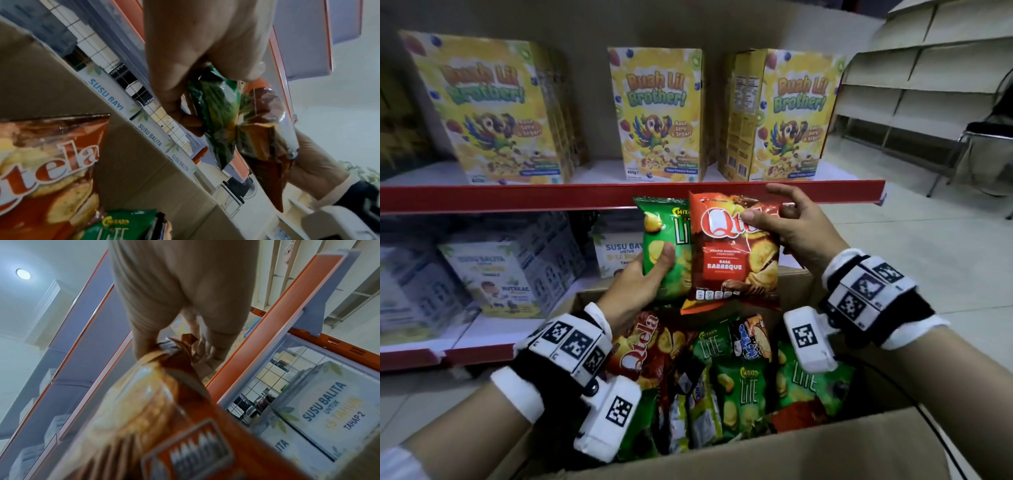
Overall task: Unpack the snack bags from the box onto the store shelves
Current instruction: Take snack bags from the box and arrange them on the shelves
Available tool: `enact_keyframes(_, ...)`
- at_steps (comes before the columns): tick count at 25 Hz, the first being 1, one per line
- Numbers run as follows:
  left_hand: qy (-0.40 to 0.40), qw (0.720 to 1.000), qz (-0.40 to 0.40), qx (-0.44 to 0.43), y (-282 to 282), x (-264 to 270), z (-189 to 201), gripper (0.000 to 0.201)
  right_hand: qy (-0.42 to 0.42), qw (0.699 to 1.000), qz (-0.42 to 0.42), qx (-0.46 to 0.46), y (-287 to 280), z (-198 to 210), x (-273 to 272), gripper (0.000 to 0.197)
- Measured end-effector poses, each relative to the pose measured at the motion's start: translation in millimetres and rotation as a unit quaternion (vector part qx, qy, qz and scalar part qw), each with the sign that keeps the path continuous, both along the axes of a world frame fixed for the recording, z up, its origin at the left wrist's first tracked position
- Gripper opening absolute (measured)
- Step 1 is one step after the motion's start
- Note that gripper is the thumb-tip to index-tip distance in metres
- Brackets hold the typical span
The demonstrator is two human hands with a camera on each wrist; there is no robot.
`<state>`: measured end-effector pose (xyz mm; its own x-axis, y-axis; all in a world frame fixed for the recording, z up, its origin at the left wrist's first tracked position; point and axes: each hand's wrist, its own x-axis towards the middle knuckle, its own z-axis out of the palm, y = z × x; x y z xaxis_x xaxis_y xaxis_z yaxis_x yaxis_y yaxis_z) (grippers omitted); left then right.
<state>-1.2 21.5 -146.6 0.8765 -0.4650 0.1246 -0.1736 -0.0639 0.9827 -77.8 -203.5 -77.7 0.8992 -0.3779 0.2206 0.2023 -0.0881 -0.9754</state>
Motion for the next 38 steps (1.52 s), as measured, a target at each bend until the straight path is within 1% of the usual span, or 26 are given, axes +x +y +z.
enact_keyframes(1,0.037,0.999,-0.019,-0.027,-1,-3,1,0.101,-0.008,1.0,-0.007,0.008,3,-1,1,0.064)
enact_keyframes(3,0.093,0.99,-0.069,-0.083,-2,-7,3,0.105,-0.014,1.0,-0.017,0.014,10,-6,4,0.073)
enact_keyframes(4,0.113,0.985,-0.084,-0.104,-2,-9,6,0.1,-0.013,1.0,-0.021,0.017,14,-9,6,0.078)
enact_keyframes(6,0.126,0.98,-0.078,-0.13,-3,-10,11,0.083,-0.007,0.999,-0.012,0.036,22,-12,8,0.083)
enact_keyframes(7,0.132,0.979,-0.062,-0.144,-3,-9,13,0.075,0.002,0.999,0.013,0.044,23,-13,9,0.083)
enact_keyframes(8,0.138,0.976,-0.046,-0.161,-2,-8,16,0.07,0.012,0.998,0.05,0.048,24,-14,9,0.078)
enact_keyframes(10,0.143,0.97,-0.035,-0.192,4,-6,18,0.074,0.026,0.994,0.098,0.047,27,-15,9,0.06)
enact_keyframes(13,0.132,0.972,-0.072,-0.18,15,-8,19,0.092,0.027,0.995,0.072,0.059,39,-21,14,0.057)
enact_keyframes(16,0.127,0.979,-0.077,-0.14,34,-5,23,0.096,0.027,0.996,0.086,0.011,55,-27,24,0.059)
enact_keyframes(17,0.121,0.982,-0.066,-0.13,44,0,25,0.094,0.034,0.994,0.102,0.001,59,-29,29,0.06)
enact_keyframes(18,0.115,0.984,-0.052,-0.127,57,7,26,0.089,0.049,0.991,0.12,0.016,64,-32,35,0.06)
enact_keyframes(20,0.105,0.985,-0.024,-0.136,84,21,28,0.067,0.104,0.982,0.143,0.063,74,-43,47,0.058)
enact_keyframes(21,0.103,0.985,-0.01,-0.136,96,26,27,0.059,0.145,0.976,0.155,0.048,79,-52,53,0.053)
enact_keyframes(22,0.102,0.986,0.002,-0.132,108,30,24,0.056,0.194,0.967,0.164,-0.018,83,-63,58,0.046)
enact_keyframes(23,0.104,0.986,0.012,-0.127,116,33,21,0.056,0.24,0.948,0.175,-0.117,84,-76,63,0.041)
enact_keyframes(24,0.105,0.987,0.02,-0.12,124,35,17,0.056,0.278,0.917,0.19,-0.215,86,-89,68,0.042)
enact_keyframes(25,0.106,0.987,0.023,-0.116,129,37,14,0.057,0.308,0.883,0.207,-0.287,88,-99,72,0.049)
enact_keyframes(26,0.107,0.987,0.023,-0.115,133,39,11,0.058,0.33,0.858,0.226,-0.321,91,-108,75,0.059)
enact_keyframes(27,0.109,0.987,0.021,-0.115,137,41,8,0.059,0.349,0.845,0.243,-0.323,94,-116,78,0.069)
enact_keyframes(29,0.111,0.986,0.019,-0.121,142,45,6,0.065,0.373,0.841,0.265,-0.289,101,-129,81,0.081)
enact_keyframes(30,0.112,0.985,0.019,-0.127,142,47,4,0.065,0.372,0.838,0.269,-0.295,104,-135,80,0.084)
enact_keyframes(32,0.113,0.984,0.021,-0.133,142,50,3,0.058,0.356,0.82,0.257,-0.367,109,-148,80,0.081)
enact_keyframes(33,0.116,0.984,0.024,-0.132,142,51,2,0.056,0.342,0.817,0.244,-0.396,110,-151,79,0.077)
enact_keyframes(35,0.117,0.985,0.026,-0.125,139,51,1,0.054,0.323,0.817,0.211,-0.428,106,-148,75,0.071)
enact_keyframes(37,0.113,0.986,0.025,-0.121,136,51,3,0.054,0.305,0.817,0.187,-0.452,95,-133,69,0.067)
enact_keyframes(38,0.112,0.986,0.024,-0.122,134,51,4,0.055,0.294,0.84,0.198,-0.412,88,-122,65,0.063)
